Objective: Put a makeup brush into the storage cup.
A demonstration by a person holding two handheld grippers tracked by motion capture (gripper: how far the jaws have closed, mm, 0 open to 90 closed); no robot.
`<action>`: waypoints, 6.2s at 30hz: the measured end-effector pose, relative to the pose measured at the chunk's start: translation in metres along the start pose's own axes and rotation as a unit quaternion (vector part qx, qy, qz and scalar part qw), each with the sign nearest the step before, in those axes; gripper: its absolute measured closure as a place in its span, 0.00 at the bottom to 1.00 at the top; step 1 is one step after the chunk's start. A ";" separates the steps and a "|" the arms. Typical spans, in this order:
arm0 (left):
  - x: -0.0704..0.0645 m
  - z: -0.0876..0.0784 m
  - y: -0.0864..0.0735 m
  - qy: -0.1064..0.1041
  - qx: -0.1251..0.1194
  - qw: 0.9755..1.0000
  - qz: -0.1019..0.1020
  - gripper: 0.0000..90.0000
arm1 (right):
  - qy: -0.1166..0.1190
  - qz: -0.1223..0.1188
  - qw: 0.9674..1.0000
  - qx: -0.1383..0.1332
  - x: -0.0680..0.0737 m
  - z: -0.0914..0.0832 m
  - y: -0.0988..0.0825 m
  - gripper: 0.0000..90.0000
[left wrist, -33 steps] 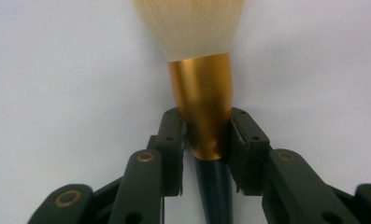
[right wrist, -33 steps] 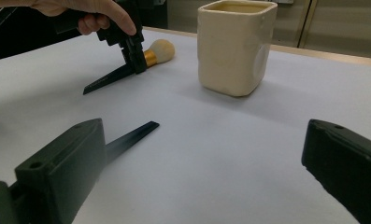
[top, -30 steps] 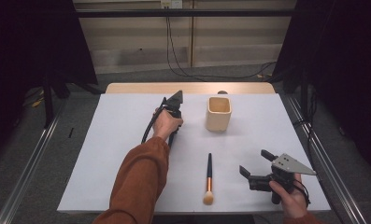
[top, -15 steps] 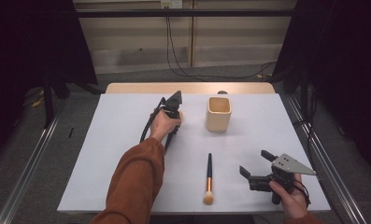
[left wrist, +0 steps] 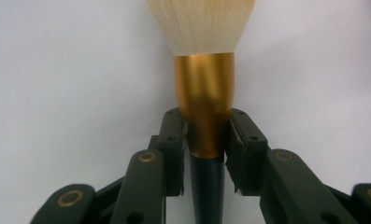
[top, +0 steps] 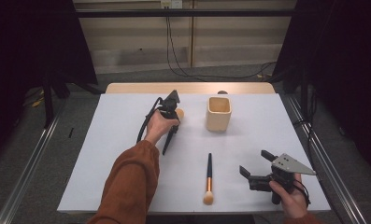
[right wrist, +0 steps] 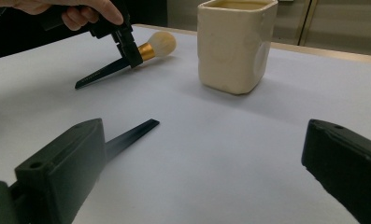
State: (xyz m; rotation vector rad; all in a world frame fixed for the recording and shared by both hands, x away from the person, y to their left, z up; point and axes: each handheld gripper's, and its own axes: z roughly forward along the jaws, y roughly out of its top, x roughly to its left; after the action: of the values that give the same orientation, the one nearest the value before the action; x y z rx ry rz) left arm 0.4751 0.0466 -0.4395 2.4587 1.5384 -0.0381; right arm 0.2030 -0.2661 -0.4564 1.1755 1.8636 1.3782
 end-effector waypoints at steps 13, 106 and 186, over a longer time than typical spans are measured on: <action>0.011 -0.018 -0.009 -0.041 -0.044 0.998 0.030 0.77 | 0.000 0.000 1.000 -0.001 0.000 0.000 0.000 0.00; 0.017 -0.070 -0.099 -0.147 -0.459 0.867 0.128 0.77 | 0.015 0.005 1.000 -0.013 0.005 0.005 0.005 0.00; -0.040 -0.082 -0.158 -0.182 -0.487 0.834 0.187 0.77 | 0.197 0.016 0.978 -0.066 0.081 0.127 0.132 0.40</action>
State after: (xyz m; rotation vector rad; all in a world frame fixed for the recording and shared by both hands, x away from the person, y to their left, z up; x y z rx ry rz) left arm 0.3087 0.0950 -0.3834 1.7072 0.6150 0.2651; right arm 0.3117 -0.1225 -0.3685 0.9188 1.9791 1.8285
